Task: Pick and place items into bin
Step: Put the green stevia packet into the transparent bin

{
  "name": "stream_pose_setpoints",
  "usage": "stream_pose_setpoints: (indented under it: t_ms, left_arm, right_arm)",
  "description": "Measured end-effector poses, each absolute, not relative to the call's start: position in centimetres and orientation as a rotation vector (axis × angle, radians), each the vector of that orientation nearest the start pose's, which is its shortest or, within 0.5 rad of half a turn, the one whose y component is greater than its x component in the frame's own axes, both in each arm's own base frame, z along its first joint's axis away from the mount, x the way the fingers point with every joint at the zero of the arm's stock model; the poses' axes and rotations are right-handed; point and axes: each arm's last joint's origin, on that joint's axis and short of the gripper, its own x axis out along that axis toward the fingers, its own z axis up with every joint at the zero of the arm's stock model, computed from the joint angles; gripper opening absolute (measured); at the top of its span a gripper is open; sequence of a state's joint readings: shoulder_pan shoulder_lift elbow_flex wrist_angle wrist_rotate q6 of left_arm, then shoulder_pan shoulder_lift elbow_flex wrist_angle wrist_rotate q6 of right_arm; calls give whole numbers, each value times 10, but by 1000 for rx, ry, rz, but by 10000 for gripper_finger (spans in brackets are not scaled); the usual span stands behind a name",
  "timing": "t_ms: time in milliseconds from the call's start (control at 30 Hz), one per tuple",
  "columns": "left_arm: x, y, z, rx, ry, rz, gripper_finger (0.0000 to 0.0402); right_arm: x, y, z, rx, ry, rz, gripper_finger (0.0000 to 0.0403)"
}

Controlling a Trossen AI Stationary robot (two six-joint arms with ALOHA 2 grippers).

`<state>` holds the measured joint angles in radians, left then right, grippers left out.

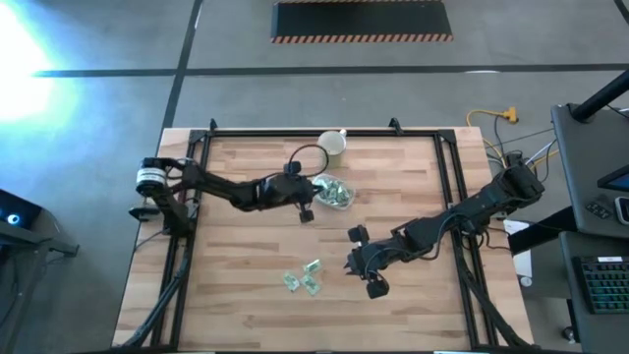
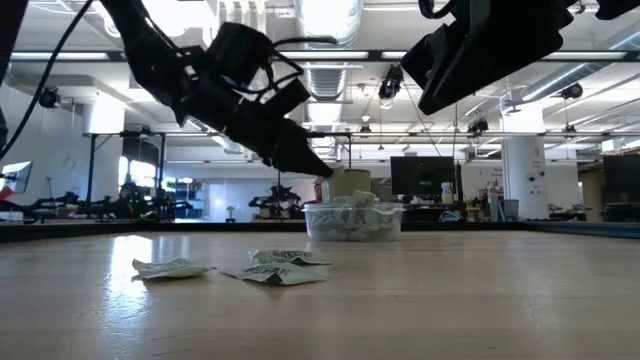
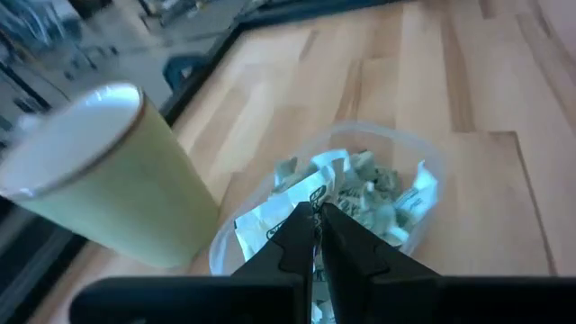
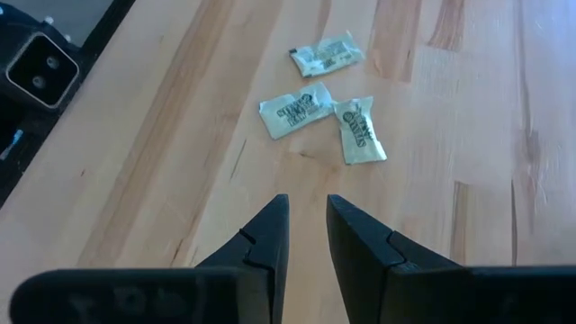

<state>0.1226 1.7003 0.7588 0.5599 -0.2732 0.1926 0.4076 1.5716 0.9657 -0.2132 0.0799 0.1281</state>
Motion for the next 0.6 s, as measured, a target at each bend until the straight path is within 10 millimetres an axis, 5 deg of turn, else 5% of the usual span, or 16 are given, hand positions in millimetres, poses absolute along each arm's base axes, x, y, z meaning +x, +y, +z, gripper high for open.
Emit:
stream_pose_setpoints:
  t_ms: [600]
  left_arm:
    - [348,59,154,209,476,321,2]
  right_arm:
    - [294,124,201,-83,833,255,68]
